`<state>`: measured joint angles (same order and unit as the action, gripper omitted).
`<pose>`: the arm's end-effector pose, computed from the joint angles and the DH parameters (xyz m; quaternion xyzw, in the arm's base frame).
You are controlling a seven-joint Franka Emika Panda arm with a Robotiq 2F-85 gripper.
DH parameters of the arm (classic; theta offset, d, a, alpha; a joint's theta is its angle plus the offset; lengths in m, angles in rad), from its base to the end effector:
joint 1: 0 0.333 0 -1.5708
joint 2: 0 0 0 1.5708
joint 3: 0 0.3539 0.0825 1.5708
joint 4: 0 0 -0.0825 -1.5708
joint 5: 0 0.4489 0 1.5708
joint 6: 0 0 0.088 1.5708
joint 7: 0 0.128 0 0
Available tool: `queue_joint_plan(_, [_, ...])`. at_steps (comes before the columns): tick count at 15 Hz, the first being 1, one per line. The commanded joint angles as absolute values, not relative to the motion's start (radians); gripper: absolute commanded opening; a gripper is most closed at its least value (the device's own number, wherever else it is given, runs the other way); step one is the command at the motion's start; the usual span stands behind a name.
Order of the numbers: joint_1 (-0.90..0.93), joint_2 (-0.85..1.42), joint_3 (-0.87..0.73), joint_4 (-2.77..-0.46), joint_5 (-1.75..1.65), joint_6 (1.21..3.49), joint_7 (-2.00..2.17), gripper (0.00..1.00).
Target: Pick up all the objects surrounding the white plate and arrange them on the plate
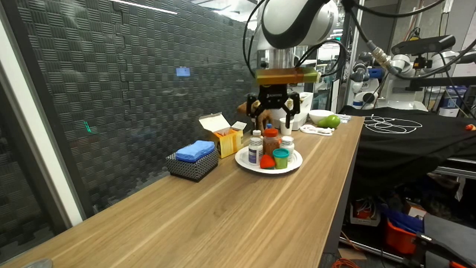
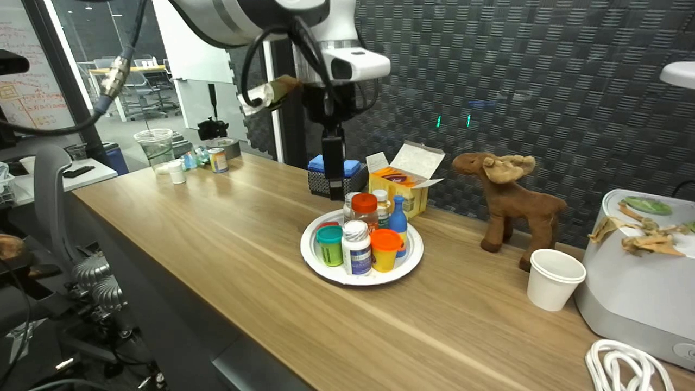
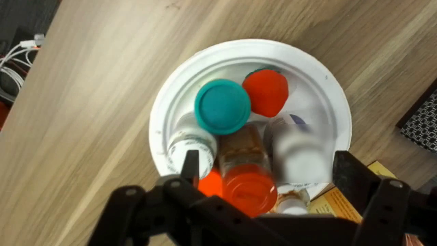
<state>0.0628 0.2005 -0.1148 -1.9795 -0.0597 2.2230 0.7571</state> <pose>0.6592 -0.0353 0.3511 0.9258 -0.3757 0.0329 0.0257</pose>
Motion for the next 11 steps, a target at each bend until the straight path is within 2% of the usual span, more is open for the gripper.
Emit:
queue_joint_plan(1, [0.004, 0.051, -0.107, -2.045, -0.087, 2.171, 0.519, 1.0])
queue_joint_plan(6, [-0.037, -0.063, -0.097, -2.07, -0.079, 2.115, 0.21, 1.0])
queue_joint_plan(7, [-0.041, 0.008, -0.097, -2.025, -0.071, 2.122, 0.297, 1.0])
queue_joint_plan(11, [-0.044, -0.039, -0.093, -2.052, -0.07, 2.115, 0.226, 1.0])
